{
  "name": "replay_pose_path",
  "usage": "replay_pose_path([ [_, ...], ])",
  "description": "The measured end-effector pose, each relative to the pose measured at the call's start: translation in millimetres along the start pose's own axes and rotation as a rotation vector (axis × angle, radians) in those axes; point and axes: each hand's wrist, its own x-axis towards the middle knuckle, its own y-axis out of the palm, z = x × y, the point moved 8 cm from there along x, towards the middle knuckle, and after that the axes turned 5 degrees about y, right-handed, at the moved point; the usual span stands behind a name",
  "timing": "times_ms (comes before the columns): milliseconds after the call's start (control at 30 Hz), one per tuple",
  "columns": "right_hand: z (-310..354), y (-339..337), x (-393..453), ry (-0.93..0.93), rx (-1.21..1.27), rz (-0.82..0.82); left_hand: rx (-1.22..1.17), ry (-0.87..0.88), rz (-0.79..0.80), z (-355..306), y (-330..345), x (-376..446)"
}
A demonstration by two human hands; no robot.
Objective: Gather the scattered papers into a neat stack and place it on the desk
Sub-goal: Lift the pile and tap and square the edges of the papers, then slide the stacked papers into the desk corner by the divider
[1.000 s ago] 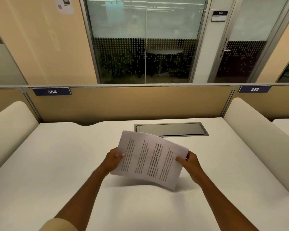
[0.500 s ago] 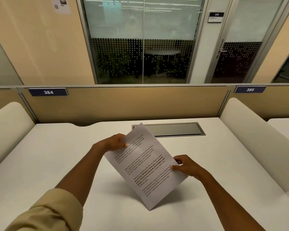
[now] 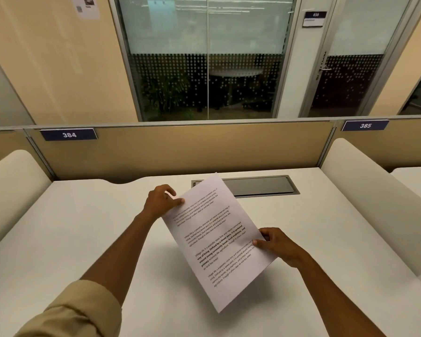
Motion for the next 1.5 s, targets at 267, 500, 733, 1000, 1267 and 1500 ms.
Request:
replay_pose_path([
  [267,-14,-4,8,-0.015,0.24,-0.069,-0.798,-0.35,0.026,43,56,-63],
  [500,-32,4,25,0.009,0.255,-0.203,-0.882,-0.429,0.064,52,118,-110],
  [733,-46,15,22,0.035,0.269,-0.236,-0.783,-0.5,-0.097,70,127,-127],
  [1000,-61,23,30,0.075,0.223,-0.227,-0.591,-0.542,-0.212,79,123,-140],
  [1267,-65,63,54,0.133,0.137,-0.144,-0.379,-0.541,-0.342,83,90,-151],
  [1500,-58,110,66,0.223,0.069,-0.087,-0.305,-0.59,-0.372,114,56,-160],
])
